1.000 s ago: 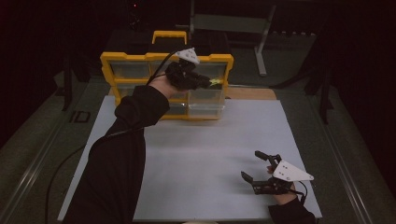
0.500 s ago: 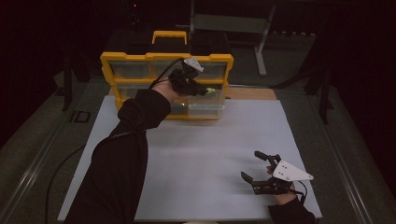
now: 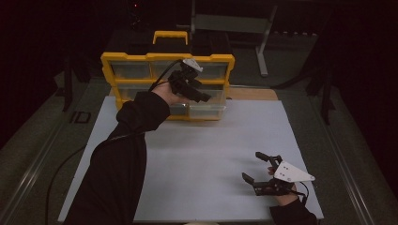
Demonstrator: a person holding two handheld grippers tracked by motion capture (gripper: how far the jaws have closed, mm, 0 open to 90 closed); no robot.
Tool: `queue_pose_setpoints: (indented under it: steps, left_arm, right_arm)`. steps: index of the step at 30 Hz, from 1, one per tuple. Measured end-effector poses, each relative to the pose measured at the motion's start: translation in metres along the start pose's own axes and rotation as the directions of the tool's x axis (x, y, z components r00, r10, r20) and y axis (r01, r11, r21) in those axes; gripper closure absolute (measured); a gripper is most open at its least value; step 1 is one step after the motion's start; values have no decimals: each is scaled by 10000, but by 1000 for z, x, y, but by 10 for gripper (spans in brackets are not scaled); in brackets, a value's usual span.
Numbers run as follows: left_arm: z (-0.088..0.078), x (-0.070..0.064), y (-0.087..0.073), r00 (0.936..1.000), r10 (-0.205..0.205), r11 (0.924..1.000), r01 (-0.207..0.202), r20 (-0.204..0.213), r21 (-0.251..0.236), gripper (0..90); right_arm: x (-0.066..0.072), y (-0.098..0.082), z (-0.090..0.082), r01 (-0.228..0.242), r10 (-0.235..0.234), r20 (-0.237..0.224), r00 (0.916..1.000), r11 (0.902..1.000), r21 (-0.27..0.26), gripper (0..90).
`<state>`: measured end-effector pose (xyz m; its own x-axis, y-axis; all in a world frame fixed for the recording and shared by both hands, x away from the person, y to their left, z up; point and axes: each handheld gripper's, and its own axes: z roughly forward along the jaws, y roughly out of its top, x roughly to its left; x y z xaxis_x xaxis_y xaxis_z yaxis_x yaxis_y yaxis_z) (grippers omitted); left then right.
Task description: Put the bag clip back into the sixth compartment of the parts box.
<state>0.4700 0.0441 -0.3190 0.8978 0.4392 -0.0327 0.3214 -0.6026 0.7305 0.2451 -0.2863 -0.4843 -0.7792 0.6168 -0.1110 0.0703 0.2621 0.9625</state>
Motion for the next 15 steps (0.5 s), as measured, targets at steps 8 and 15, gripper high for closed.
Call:
queue_pose_setpoints:
  steps: [8,15]
  left_arm:
    - [-14,-8,-9,9993,-17,9990,34,386,-446,2]
    - [-26,-14,-17,9993,77,9982,-55,364,-604,2]
  right_arm:
    - [0,1,0,26,-26,21,10000,10000,-14,129]
    - [1,1,0,32,-32,24,10000,10000,-2,129]
